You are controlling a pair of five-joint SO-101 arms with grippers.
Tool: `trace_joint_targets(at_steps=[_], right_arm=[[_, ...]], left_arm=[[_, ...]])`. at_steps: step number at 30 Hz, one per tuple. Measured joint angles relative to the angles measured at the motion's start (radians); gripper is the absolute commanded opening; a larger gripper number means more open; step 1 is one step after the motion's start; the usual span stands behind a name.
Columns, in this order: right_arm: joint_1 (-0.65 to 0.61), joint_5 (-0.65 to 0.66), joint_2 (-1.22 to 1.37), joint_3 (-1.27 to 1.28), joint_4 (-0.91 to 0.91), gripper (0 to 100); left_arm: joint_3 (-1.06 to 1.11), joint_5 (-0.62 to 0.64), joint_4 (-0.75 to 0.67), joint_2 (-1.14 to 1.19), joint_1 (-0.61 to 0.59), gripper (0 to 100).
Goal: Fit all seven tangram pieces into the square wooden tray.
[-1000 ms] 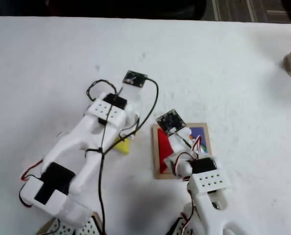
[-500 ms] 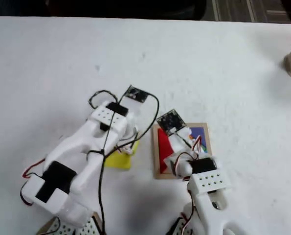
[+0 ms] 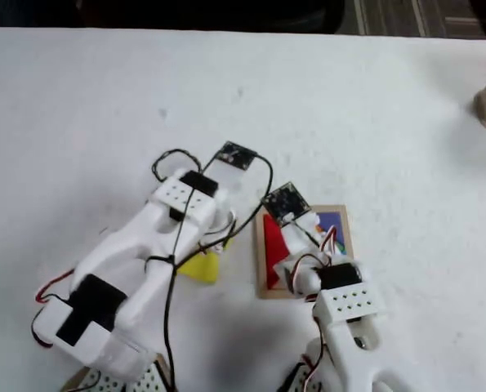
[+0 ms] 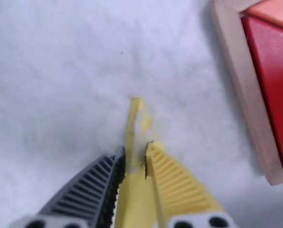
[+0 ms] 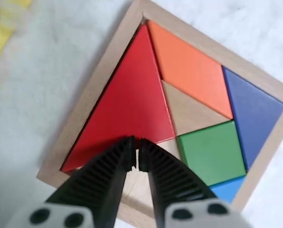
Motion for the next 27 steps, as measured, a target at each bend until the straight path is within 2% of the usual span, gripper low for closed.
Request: trace_joint_targets(at_steps=[3, 12, 19, 22, 27], right_arm=[[0.0, 0.0, 0.0, 0.0, 0.0, 1.8], [0.023, 0.002, 0.0, 0.0, 0.0, 1.8], [0.064, 0.002, 0.0, 0.0, 0.0, 1.8], [0.063, 0.002, 0.0, 0.0, 0.0, 1.8], [0.063, 0.002, 0.0, 0.0, 0.0, 1.8]], left_arm=[[-0.012, 0.0, 0.003, 0.0, 0.0, 2], [-0.109, -0.002, 0.18, 0.034, -0.005, 2], [-0.132, -0.002, 0.198, 0.032, -0.005, 3], [-0.132, -0.02, 0.222, 0.032, -0.006, 9], [-0.072, -0.186, 0.224, 0.009, -0.006, 19]])
